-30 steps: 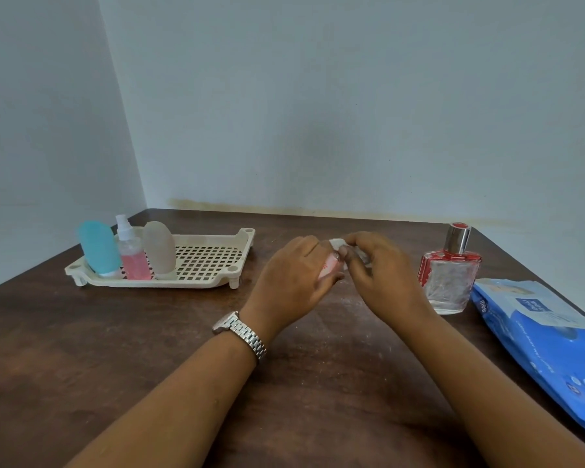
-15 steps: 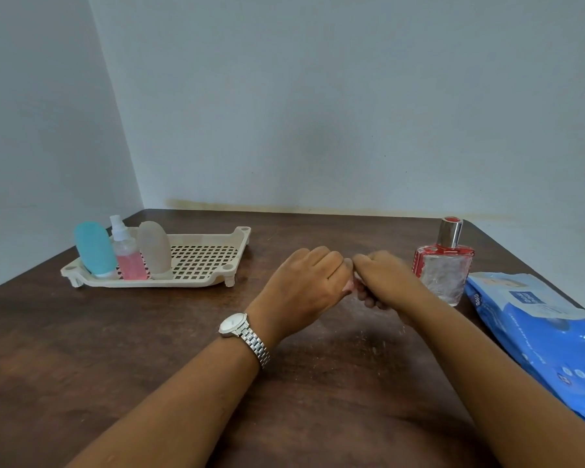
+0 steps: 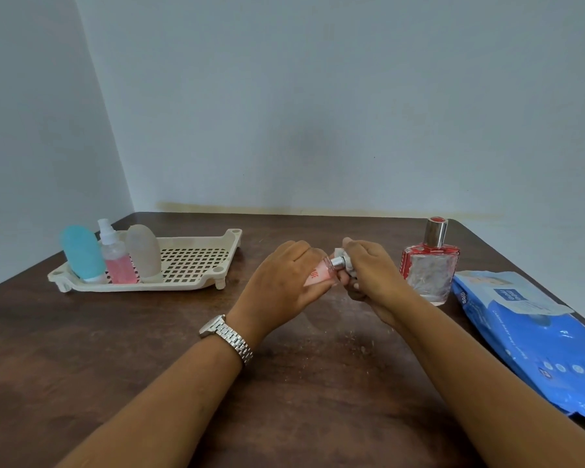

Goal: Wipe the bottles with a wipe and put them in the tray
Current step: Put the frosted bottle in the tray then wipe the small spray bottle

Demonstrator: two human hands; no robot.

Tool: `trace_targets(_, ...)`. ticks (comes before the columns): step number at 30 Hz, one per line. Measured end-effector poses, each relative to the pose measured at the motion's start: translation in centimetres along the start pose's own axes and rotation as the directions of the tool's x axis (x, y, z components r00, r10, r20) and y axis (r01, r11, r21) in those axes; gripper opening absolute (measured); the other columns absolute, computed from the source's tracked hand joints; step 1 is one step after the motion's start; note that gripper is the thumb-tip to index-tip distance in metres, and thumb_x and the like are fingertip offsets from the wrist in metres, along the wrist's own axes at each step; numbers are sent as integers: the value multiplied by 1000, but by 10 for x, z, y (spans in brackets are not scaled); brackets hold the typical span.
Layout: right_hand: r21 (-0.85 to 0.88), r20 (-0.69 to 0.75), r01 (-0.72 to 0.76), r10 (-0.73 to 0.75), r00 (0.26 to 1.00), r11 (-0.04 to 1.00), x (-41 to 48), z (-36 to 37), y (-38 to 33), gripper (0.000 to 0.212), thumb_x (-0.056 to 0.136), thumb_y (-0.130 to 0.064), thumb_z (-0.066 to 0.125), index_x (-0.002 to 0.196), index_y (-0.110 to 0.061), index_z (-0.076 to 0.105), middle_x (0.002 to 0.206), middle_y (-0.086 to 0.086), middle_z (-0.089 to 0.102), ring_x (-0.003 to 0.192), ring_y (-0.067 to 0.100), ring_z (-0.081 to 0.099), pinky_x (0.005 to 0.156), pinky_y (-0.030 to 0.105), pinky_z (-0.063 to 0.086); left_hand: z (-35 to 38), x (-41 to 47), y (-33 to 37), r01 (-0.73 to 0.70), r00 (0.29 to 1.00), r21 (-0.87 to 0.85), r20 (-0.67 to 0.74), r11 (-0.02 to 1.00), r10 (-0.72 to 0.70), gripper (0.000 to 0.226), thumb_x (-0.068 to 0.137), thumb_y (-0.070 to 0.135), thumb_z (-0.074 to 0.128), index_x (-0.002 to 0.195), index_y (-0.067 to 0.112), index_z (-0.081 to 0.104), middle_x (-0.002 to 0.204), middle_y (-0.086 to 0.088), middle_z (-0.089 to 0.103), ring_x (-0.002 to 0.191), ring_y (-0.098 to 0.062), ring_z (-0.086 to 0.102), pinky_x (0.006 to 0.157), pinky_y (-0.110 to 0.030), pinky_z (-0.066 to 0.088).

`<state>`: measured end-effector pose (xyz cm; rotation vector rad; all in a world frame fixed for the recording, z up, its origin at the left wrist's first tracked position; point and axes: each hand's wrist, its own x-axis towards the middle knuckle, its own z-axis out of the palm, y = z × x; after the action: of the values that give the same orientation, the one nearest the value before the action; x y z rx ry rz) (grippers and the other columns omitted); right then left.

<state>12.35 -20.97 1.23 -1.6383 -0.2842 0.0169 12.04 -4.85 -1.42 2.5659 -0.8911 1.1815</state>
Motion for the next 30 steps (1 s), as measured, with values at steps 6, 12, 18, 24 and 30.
trace_targets(6,-182,-167,245,-276,947,952,4,6,12,37,99,-35,38,71,-16,53,51,-3,48,47,8,44,47,28,35,-3,1,6,212,977,-404,69,890,-202,41,84,51,57,103,17,68,83,4,62,74,-8,53,63,-16,39)
trace_targets(12,-442,-194,493,-616,763,749,2,2,12,46,96,-41,36,68,-9,51,54,7,52,50,19,52,48,37,44,-11,7,28,551,825,-816,501,175,-261,41,93,42,54,85,2,63,65,1,59,55,-8,49,53,-21,43)
trace_targets(18,-508,-157,515,-662,733,691,-2,-5,10,51,92,-52,28,52,-25,44,45,-2,49,46,15,52,45,23,38,-20,7,34,643,744,-762,646,-80,-172,40,85,45,47,92,9,65,71,-2,63,53,-10,51,50,-17,47)
trace_targets(24,-535,-267,348,-545,795,770,0,0,11,56,93,-46,30,44,-21,39,44,-4,41,44,7,40,48,22,29,-8,6,32,466,884,-727,372,504,-282,49,88,53,54,88,5,67,72,-3,65,62,-16,58,57,-23,44)
trace_targets(30,-311,-370,215,-327,870,926,2,6,10,59,93,-52,32,48,-15,42,45,-2,44,45,9,42,50,24,34,0,4,29,475,879,-721,364,505,-307,50,88,55,51,81,8,65,66,1,60,60,-15,54,58,-31,44)
